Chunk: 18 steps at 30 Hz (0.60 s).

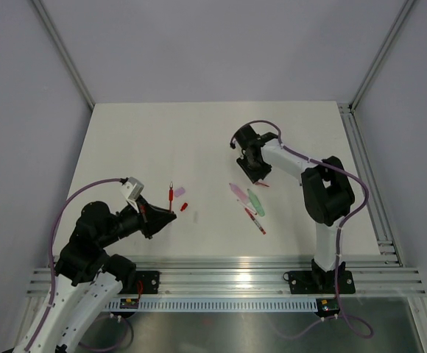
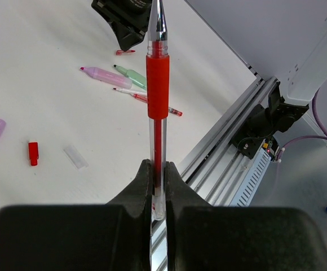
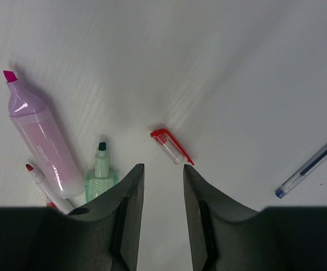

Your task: Insert the pens into the pen caps

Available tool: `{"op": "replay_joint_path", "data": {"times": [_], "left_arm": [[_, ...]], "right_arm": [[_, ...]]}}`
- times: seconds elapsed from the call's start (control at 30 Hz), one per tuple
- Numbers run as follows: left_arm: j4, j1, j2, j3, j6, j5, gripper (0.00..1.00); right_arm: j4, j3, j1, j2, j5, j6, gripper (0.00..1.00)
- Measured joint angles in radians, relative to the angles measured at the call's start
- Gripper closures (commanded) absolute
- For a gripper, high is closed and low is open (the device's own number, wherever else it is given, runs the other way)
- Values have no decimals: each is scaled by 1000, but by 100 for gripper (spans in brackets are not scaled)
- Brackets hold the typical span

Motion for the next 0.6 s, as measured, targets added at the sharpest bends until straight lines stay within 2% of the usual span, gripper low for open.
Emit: {"op": "replay_joint_path", "data": {"times": [0.2, 0.6], "left_arm": [[0, -2, 0, 0, 0, 0, 100], [0, -2, 0, 0, 0, 0, 100]], "right_arm": [[-42, 64, -8, 52, -33, -19, 59], [-92, 72, -43, 92, -61, -23, 62]]}}
